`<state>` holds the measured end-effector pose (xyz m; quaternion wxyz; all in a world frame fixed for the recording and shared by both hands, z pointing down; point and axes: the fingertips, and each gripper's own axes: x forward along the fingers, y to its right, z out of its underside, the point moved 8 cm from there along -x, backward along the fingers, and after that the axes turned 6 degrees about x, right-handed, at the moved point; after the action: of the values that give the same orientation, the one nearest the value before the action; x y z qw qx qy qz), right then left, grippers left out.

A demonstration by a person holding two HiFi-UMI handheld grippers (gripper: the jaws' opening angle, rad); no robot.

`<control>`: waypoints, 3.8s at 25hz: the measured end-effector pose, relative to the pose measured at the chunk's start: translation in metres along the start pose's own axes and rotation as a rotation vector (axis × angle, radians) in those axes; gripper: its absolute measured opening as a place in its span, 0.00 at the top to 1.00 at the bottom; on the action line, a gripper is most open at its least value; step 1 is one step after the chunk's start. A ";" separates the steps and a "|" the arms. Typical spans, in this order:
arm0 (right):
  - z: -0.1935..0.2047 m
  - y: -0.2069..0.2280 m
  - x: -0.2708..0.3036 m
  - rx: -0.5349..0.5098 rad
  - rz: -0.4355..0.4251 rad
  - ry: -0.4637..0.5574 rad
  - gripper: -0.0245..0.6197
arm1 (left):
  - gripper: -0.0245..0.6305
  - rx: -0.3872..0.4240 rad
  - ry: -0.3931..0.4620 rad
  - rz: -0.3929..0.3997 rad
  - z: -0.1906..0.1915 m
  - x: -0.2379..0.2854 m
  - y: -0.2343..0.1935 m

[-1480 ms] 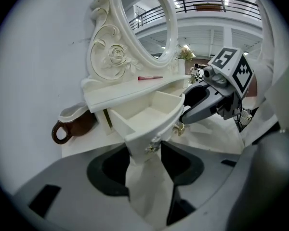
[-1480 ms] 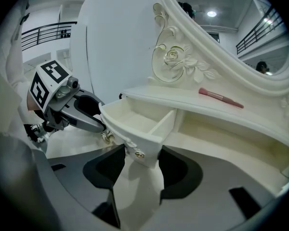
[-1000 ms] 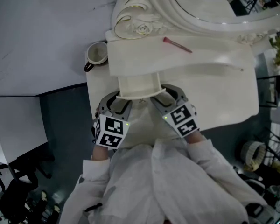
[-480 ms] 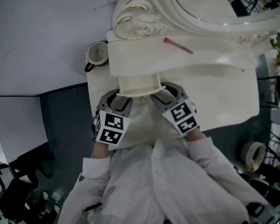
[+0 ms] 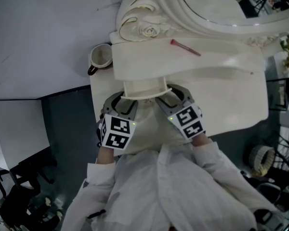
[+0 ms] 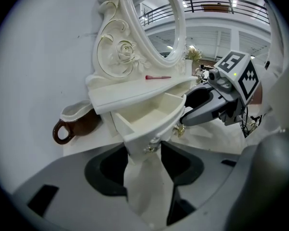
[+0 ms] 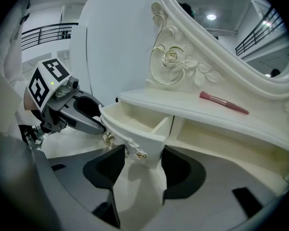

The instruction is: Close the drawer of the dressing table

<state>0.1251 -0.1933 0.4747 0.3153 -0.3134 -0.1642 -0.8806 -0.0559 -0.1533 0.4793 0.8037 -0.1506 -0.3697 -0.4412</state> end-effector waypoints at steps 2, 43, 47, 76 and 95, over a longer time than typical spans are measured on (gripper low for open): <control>-0.001 -0.004 0.001 0.011 0.012 0.008 0.62 | 0.66 -0.011 0.001 -0.007 0.001 -0.002 -0.002; 0.003 0.017 0.010 0.186 0.100 0.091 0.62 | 0.63 -0.176 0.004 -0.088 -0.009 0.009 -0.014; 0.002 0.020 0.011 0.209 0.103 0.097 0.62 | 0.63 -0.173 0.007 -0.097 -0.011 0.011 -0.016; -0.007 0.026 0.024 0.251 0.123 0.101 0.62 | 0.62 -0.235 0.025 -0.157 -0.014 0.021 -0.028; -0.014 0.030 0.028 0.249 0.154 0.123 0.62 | 0.59 -0.236 0.032 -0.202 -0.020 0.023 -0.035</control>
<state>0.1218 -0.2356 0.4852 0.4278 -0.2289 -0.2277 -0.8443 -0.0678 -0.1988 0.4796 0.7378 -0.1991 -0.3157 -0.5625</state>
